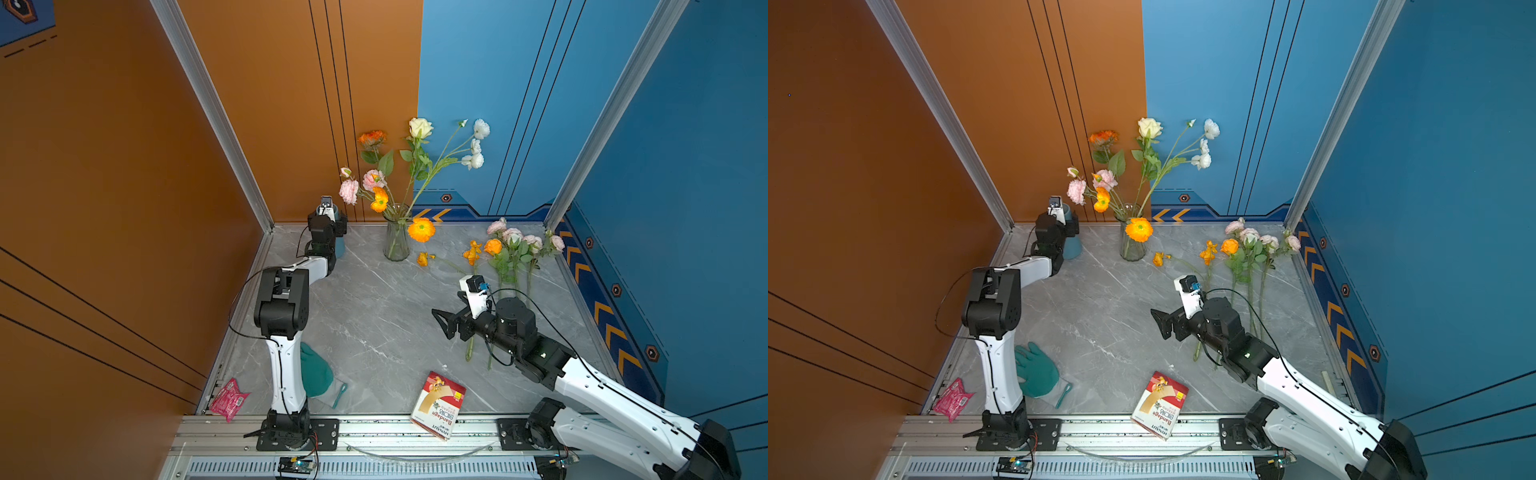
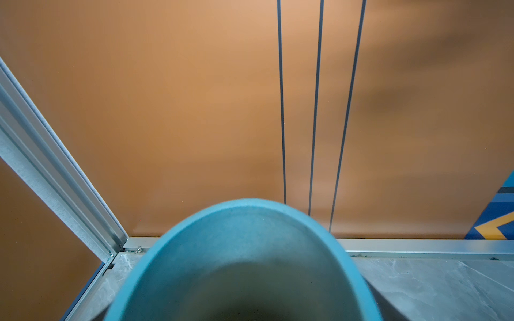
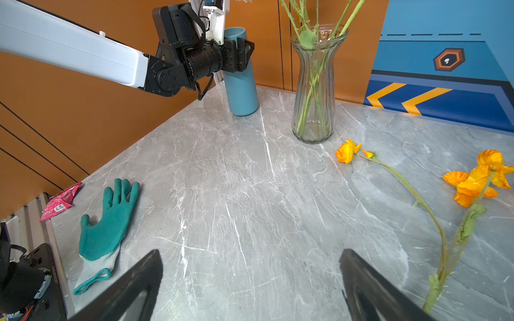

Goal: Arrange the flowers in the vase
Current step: 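Move the left gripper to the teal cylindrical vase and grasp it, then carry the teal vase toward the robot, near the right gripper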

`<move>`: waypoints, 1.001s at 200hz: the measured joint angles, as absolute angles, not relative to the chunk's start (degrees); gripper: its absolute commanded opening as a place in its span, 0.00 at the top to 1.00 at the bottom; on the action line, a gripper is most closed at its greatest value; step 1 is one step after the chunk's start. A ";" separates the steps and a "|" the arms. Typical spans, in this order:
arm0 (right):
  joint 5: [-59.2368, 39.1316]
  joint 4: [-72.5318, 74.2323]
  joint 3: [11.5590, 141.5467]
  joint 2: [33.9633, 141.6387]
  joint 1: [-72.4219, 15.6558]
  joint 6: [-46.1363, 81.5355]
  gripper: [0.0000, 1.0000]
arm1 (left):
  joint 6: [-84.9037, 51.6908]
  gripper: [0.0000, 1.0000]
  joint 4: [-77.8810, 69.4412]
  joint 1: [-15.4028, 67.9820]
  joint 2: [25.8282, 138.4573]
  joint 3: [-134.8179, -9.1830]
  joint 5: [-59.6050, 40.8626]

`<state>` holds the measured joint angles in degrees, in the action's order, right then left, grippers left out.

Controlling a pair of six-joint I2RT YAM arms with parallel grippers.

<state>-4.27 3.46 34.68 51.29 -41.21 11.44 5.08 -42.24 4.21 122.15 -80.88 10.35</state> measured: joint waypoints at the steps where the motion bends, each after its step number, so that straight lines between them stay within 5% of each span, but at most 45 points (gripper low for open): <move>1: -4.27 3.46 34.65 51.27 -41.23 11.42 0.00 | 5.08 0.65 -42.28 4.21 121.86 -80.51 10.24; 73: -4.29 3.64 31.05 47.97 -42.00 11.92 0.00 | 2.98 0.71 -41.30 6.92 96.01 -50.98 10.57; 132: -2.70 0.71 30.13 43.92 -41.71 12.86 0.00 | 1.17 0.72 -41.04 28.73 69.41 -29.30 7.18; 200: 0.23 -4.78 30.02 43.09 -40.80 17.91 0.00 | 0.14 0.72 -41.87 44.05 70.11 -27.77 4.25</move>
